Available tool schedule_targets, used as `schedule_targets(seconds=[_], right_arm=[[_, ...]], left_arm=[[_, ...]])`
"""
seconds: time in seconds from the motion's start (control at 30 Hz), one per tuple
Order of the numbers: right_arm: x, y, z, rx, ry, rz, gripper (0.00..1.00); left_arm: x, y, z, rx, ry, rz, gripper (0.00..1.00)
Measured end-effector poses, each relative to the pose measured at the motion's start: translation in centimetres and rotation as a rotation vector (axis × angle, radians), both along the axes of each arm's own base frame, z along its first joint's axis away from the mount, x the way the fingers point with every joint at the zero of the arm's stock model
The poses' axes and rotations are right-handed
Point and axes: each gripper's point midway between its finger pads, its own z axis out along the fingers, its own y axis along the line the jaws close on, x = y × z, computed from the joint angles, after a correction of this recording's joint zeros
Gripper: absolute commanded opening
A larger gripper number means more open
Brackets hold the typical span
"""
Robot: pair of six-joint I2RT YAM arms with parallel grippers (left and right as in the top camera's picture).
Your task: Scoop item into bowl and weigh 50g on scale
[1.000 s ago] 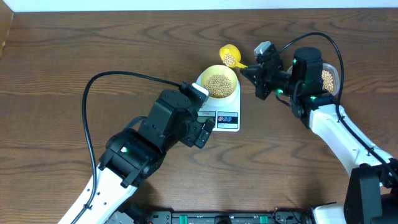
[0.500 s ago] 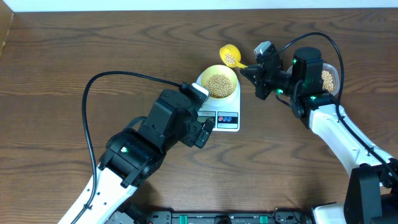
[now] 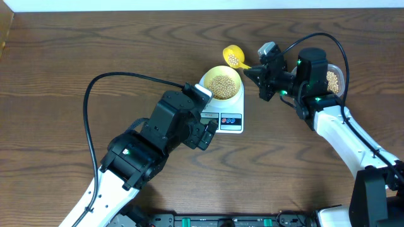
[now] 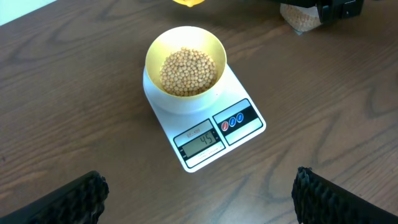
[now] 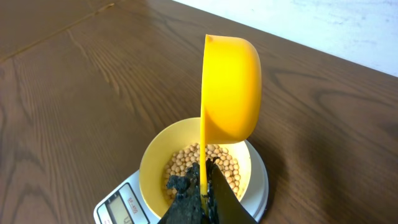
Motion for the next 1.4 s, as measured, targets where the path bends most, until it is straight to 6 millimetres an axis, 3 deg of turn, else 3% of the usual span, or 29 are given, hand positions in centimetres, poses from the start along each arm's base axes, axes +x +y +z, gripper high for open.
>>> schedule_targets(seconds=[1.4], right_arm=[[0.29, -0.3, -0.2, -0.058, -0.064, 0.009, 0.01]], left_arm=[[0.0, -0.01, 0.0, 0.0, 0.0, 0.0, 0.97]])
